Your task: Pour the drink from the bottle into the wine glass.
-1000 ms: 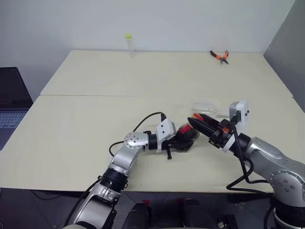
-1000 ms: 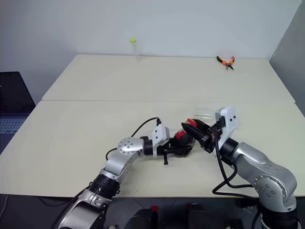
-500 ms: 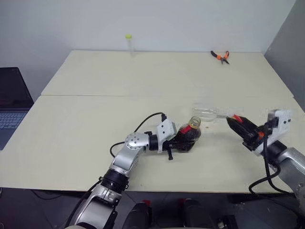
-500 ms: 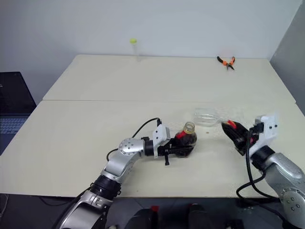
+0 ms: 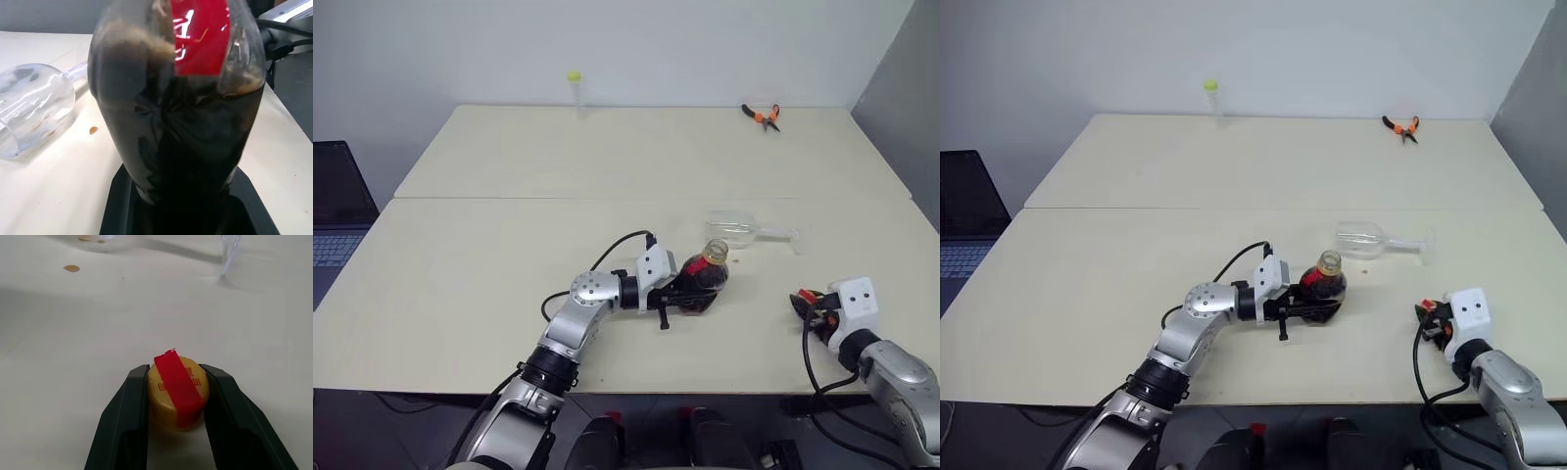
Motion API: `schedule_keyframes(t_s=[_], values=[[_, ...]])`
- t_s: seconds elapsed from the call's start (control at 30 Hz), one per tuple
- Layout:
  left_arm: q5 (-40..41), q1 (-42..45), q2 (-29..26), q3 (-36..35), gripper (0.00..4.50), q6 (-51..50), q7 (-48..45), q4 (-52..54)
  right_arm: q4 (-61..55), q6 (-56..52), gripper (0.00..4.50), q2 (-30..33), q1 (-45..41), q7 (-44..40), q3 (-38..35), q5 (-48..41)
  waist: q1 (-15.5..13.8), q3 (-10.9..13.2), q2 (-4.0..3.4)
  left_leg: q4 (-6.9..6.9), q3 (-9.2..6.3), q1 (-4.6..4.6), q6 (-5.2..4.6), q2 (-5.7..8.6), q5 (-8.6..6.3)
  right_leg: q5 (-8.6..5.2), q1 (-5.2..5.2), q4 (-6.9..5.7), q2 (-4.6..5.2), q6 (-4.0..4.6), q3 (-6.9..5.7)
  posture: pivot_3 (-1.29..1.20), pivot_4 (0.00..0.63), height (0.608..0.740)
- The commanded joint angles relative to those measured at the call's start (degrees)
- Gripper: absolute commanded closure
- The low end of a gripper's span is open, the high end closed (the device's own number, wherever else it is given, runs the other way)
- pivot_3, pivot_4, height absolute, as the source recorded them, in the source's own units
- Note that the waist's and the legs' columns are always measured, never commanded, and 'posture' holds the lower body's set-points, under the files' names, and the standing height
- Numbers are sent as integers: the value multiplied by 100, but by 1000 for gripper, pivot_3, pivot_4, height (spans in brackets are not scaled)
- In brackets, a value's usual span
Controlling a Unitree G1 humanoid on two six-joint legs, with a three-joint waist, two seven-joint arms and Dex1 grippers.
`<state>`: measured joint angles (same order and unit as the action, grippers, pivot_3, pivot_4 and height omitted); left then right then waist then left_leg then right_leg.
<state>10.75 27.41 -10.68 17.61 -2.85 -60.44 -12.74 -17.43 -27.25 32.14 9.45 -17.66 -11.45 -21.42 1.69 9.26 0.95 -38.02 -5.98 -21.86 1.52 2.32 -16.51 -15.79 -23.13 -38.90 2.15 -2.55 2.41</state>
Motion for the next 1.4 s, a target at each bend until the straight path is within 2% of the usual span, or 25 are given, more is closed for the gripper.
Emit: schedule_keyframes(t_s=[0.03,0.23,0.27,0.43,0.63,0.77,0.97,1.27,1.4], values=[[124,111,31,-76,3853,183,-20,280,90,-246,2039,-82,-10,-176,13,-65,1,-1,0,0,0,1,0,0,0,0,1,0,0,0,0,0,150,740],[118,96,17,-91,3853,193,1,288,14,-559,76,-140,105,-252,-103,-85,1,-2,-1,1,-1,2,0,-2,0,0,1,-1,-2,0,0,0,150,740],[117,94,16,-91,3853,196,9,290,0,-578,0,-150,117,-260,-119,-78,1,-2,-1,1,-1,3,0,-2,0,0,2,-1,-2,0,0,0,150,740],[40,107,11,-333,3853,345,439,176,-626,41,0,-124,242,-483,-264,-20,-3,-3,-1,1,-2,1,-1,-1,0,0,1,-1,-1,0,-1,0,150,740],[-54,129,40,-811,3853,566,1318,-68,-1742,-156,0,165,12,-1048,19,-338,3,-4,-5,0,-3,3,-1,-1,0,0,-1,-4,-1,0,0,0,150,740],[-236,157,-33,-1496,3854,859,2471,-455,-2348,-732,0,296,-1038,-1176,890,-489,12,-3,-4,-2,-5,1,1,0,0,0,-1,0,1,0,-2,0,150,740],[-350,553,-300,-2255,3855,1381,3583,-1675,-1985,-999,0,-133,-2328,-1075,1851,-293,-13,0,3,-2,-17,-4,21,1,12,0,-6,-1,2,1,-13,0,150,740],[-530,1404,-641,-2673,3855,2286,4355,-3593,-1273,-723,0,-569,-3099,-1236,2591,202,-80,2,11,-7,-17,-15,24,14,14,1,-14,4,15,0,-15,0,150,740],[-567,1659,-696,-2731,3855,2508,4580,-4292,-1152,-657,0,-683,-3201,-1302,2704,342,-36,1,12,-6,-17,-14,24,12,13,1,-17,-1,11,0,-14,0,150,740]])
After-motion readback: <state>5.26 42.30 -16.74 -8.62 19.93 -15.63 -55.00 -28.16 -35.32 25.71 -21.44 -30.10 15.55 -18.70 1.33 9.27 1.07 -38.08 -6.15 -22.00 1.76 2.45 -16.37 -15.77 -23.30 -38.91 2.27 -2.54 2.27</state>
